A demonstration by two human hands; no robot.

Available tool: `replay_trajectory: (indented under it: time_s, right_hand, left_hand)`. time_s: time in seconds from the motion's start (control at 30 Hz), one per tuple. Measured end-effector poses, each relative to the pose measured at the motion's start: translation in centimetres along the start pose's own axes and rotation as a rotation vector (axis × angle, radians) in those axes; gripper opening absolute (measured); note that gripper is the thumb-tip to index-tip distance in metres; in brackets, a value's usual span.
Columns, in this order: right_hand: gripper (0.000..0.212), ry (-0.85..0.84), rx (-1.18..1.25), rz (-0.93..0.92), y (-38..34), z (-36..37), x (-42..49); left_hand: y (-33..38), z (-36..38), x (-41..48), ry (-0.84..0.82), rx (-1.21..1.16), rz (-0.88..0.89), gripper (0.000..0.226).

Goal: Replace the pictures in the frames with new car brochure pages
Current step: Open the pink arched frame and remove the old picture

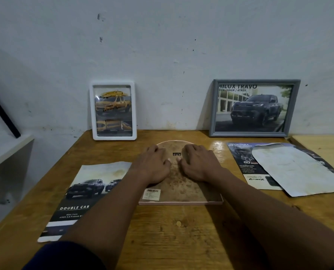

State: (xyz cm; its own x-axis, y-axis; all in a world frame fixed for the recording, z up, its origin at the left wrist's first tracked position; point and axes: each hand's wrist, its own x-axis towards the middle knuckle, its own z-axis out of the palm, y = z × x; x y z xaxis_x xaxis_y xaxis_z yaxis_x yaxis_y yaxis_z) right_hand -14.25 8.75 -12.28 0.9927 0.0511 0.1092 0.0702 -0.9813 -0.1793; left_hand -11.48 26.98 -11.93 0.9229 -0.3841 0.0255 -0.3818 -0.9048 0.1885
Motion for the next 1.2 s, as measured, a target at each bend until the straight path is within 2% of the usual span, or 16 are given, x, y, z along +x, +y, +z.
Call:
replay_trajectory:
  time_s: [0.13, 0.3, 0.4, 0.43, 0.5, 0.57, 0.67, 0.73, 0.83, 0.93, 1.03, 1.13, 1.2]
  right_hand:
    - [0.059, 0.015, -0.021, -0.021, 0.4, 0.4, 0.4]
    - [0.069, -0.048, -0.016, -0.031, 0.7, 0.7, 0.3]
    - [0.070, -0.089, 0.085, 0.009, 0.8, 0.1, 0.3]
    - [0.070, -0.076, 0.171, 0.027, 0.9, -0.1, 0.0]
    - [0.068, 0.069, 0.287, 0.098, 1.4, -0.2, -1.1]
    - [0.064, 0.224, 0.221, 0.228, 1.8, -0.3, -2.5]
    - [0.051, 0.221, 0.128, 0.296, 2.0, -0.4, -3.6]
    - [0.047, 0.185, 0.237, 0.298, 1.8, -0.8, -3.5]
    - [0.041, 0.175, 0.571, 0.428, 2.1, -1.7, -3.0]
    - [0.033, 0.270, 0.860, 0.510, 2.7, -3.8, -3.0]
    - [0.013, 0.449, 0.990, 0.449, 4.0, -7.8, -2.9]
    - [0.017, 0.519, 1.072, 0.330, 4.6, -12.7, -3.1]
    - [0.022, 0.497, 1.099, 0.256, 4.3, -15.3, -3.1]
  left_hand:
    - [-0.1, 0.8, 0.6, -0.013, 0.071, 0.010, 0.058]
    - [-0.1, 0.8, 1.0, 0.000, 0.090, 0.026, 0.059]
    - [-0.1, 1.2, 0.9, -0.004, 0.065, 0.004, 0.060]
    - [-0.1, 1.4, 0.7, 0.002, 0.051, -0.007, 0.060]
    - [0.0, 1.5, 0.3, 0.050, 0.024, -0.013, 0.059]
    - [0.2, 1.5, 0.0, 0.101, 0.007, -0.005, 0.057]
    - [0.3, 1.5, -0.1, 0.120, -0.001, 0.007, 0.056]
    - [0.1, 1.7, 0.0, 0.114, -0.001, 0.004, 0.057]
    - [0.1, 1.8, 0.2, 0.087, -0.037, -0.008, 0.058]
    - [1.2, 1.7, 0.4, 0.100, -0.206, 0.010, 0.063]
    - [4.0, 0.9, 0.9, 0.104, -0.451, 0.009, 0.062]
    - [7.3, -0.6, 1.3, -0.042, -0.769, -0.002, 0.058]
    - [9.2, -2.0, 1.4, -0.078, -0.975, -0.009, 0.050]
